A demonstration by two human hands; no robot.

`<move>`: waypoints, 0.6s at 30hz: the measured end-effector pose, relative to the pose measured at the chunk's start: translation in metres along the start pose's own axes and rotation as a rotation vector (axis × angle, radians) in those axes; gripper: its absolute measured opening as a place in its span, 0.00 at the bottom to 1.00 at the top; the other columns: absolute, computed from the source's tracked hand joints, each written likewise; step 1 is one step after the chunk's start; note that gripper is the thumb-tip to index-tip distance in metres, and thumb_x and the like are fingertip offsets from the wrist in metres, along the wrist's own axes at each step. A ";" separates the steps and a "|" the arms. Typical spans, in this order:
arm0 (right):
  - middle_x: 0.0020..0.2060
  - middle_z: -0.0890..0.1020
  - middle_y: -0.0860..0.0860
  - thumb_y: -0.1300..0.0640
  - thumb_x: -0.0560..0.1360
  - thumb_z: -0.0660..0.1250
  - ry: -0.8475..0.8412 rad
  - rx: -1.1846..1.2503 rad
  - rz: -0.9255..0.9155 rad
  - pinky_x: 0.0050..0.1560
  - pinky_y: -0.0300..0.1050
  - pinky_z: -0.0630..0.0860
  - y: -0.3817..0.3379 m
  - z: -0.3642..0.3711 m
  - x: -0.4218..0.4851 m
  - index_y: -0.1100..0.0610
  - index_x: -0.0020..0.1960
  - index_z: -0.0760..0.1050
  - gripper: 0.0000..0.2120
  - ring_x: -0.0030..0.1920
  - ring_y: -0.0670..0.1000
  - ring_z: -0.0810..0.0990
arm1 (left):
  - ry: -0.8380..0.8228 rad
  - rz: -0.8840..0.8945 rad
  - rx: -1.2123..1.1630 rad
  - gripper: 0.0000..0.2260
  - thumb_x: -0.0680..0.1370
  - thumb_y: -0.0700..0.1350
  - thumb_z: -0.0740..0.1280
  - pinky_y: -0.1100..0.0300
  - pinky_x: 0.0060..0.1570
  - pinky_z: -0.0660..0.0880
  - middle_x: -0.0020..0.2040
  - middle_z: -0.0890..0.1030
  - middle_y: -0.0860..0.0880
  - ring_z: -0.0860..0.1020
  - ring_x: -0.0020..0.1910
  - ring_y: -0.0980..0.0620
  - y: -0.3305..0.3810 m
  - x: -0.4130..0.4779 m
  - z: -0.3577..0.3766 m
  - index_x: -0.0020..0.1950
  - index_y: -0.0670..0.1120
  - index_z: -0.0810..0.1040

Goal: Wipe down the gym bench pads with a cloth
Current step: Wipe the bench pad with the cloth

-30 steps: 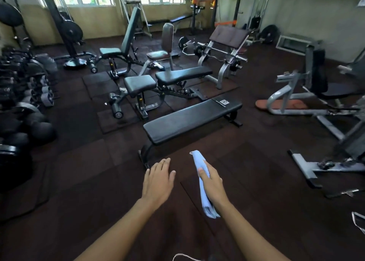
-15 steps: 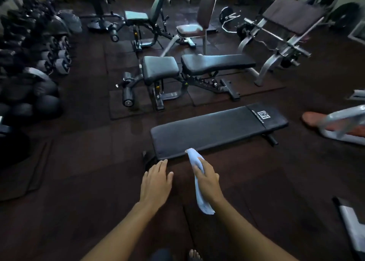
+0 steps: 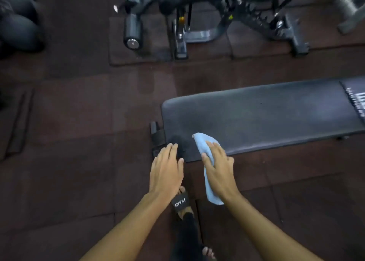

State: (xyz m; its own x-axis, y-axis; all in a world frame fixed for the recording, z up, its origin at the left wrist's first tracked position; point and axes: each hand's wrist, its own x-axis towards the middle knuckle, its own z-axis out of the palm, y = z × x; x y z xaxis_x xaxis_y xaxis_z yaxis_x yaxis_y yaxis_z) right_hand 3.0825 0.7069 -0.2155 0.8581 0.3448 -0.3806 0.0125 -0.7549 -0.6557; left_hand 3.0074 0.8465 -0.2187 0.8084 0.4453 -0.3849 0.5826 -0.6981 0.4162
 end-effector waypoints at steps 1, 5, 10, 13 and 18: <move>0.75 0.63 0.44 0.51 0.83 0.55 0.002 -0.043 -0.031 0.61 0.38 0.55 0.006 0.008 0.017 0.48 0.74 0.64 0.19 0.66 0.50 0.64 | -0.007 -0.003 0.004 0.24 0.83 0.50 0.56 0.52 0.75 0.59 0.78 0.60 0.50 0.57 0.77 0.53 -0.005 0.017 0.011 0.78 0.47 0.58; 0.75 0.62 0.43 0.49 0.83 0.53 0.029 -0.260 -0.140 0.56 0.43 0.64 0.035 0.036 0.076 0.43 0.72 0.63 0.19 0.56 0.55 0.69 | -0.020 -0.010 0.027 0.24 0.84 0.49 0.54 0.51 0.76 0.56 0.79 0.56 0.50 0.54 0.78 0.52 -0.018 0.074 0.051 0.79 0.47 0.55; 0.77 0.59 0.45 0.46 0.80 0.50 0.004 -0.411 -0.229 0.58 0.50 0.69 0.059 0.052 0.125 0.41 0.73 0.61 0.21 0.56 0.56 0.67 | 0.105 -0.002 0.028 0.24 0.84 0.46 0.53 0.49 0.78 0.50 0.80 0.53 0.49 0.50 0.79 0.50 -0.017 0.134 0.092 0.79 0.46 0.55; 0.78 0.59 0.46 0.49 0.80 0.55 -0.004 -0.493 -0.315 0.61 0.50 0.68 0.082 0.060 0.141 0.42 0.74 0.62 0.22 0.59 0.55 0.66 | 0.169 -0.011 0.074 0.24 0.83 0.48 0.46 0.48 0.77 0.49 0.80 0.53 0.47 0.49 0.79 0.48 -0.018 0.164 0.113 0.79 0.44 0.54; 0.79 0.55 0.49 0.46 0.82 0.55 -0.027 -0.690 -0.500 0.74 0.56 0.56 0.121 0.068 0.161 0.44 0.78 0.58 0.25 0.78 0.56 0.56 | 0.194 -0.025 0.091 0.25 0.83 0.46 0.46 0.45 0.77 0.50 0.81 0.49 0.45 0.45 0.80 0.48 -0.028 0.177 0.141 0.80 0.42 0.50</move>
State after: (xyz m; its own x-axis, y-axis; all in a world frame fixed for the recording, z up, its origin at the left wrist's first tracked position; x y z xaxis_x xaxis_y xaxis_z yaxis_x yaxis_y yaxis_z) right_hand 3.1875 0.7090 -0.4001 0.6560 0.7346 -0.1732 0.7043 -0.6783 -0.2095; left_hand 3.1229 0.8656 -0.4148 0.7995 0.5571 -0.2245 0.6003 -0.7291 0.3288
